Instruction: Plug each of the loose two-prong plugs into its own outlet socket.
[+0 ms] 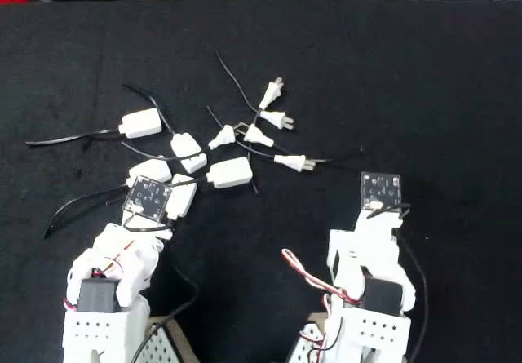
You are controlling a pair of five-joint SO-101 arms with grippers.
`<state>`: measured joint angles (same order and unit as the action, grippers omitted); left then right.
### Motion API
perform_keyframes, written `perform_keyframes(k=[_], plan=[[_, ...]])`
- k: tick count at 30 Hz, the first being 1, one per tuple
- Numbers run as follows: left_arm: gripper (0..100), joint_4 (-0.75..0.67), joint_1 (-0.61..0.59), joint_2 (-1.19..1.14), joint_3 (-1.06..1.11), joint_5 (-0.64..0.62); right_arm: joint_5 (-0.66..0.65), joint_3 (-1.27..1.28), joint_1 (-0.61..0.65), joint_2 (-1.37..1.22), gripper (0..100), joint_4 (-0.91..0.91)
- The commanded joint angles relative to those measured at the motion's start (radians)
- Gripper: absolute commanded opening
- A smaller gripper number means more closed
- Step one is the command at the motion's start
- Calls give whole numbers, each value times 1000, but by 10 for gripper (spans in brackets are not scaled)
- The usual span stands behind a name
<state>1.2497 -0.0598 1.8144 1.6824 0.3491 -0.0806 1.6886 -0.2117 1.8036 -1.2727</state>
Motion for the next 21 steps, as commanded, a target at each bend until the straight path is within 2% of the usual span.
perform_keyframes(k=[1,21], plan=[[30,5,10,3,18,-3,-2,-2,206,28,12,-2],[30,5,10,3,18,-3,-2,-2,181,28,12,3]])
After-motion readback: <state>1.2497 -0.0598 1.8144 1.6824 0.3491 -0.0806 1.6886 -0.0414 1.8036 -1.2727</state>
